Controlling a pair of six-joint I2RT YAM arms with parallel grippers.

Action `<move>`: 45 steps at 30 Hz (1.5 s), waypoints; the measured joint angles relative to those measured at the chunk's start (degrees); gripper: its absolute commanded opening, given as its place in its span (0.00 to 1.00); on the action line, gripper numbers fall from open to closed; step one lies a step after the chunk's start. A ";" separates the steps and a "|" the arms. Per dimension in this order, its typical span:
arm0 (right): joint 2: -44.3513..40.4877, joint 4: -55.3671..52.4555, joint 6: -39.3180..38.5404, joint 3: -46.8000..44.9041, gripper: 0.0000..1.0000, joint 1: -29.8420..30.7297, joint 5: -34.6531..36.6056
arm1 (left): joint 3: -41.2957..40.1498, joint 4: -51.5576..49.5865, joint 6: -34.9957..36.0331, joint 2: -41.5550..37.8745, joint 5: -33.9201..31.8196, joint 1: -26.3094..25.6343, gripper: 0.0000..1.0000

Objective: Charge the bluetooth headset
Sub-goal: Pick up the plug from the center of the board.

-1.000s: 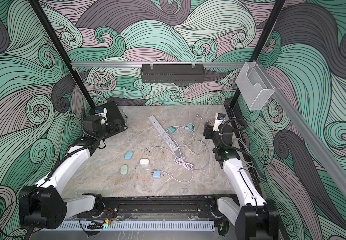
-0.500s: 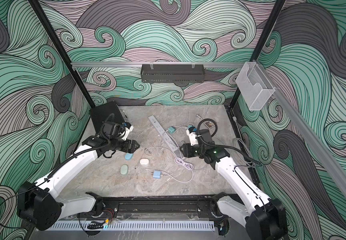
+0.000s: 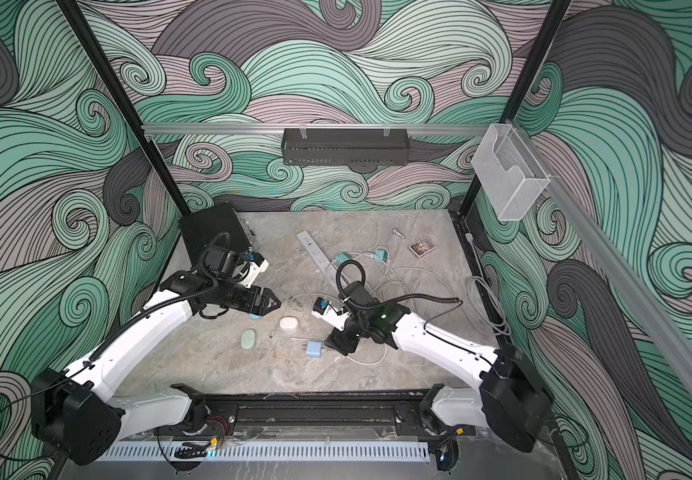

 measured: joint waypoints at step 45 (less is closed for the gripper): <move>18.12 12.79 -6.62 0.90 0.56 9.11 5.25 | -5.40 -8.41 -11.50 0.00 7.32 0.00 0.75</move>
